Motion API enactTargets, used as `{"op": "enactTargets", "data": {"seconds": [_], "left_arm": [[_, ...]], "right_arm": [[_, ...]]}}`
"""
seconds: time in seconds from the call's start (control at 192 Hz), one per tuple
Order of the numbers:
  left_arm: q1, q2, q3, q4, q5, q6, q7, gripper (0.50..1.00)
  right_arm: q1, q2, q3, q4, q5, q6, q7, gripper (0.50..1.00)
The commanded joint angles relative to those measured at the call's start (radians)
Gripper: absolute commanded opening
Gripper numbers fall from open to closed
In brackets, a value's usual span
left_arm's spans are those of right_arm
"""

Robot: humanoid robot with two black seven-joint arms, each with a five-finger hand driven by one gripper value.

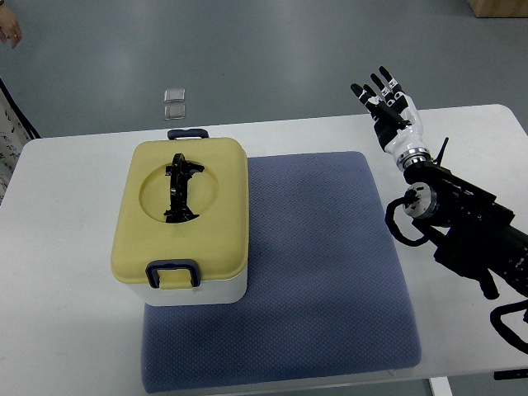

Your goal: Open white storage box with right hand

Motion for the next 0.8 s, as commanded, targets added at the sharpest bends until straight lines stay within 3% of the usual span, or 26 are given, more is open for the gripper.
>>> {"op": "enactTargets", "data": {"seconds": [0.0,0.796], "left_arm": [[0.000,0.000,0.000,0.000,0.000,0.000,0.000,1.000],[0.000,0.000,0.000,0.000,0.005,0.003,0.000,1.000]], "right_arm": [[0.001,-0.002,0.000,0.000,0.000,0.000,0.000,0.932],[-0.001,-0.003,0.000,-0.003,-0.002,0.000,0.000,0.932]]}}
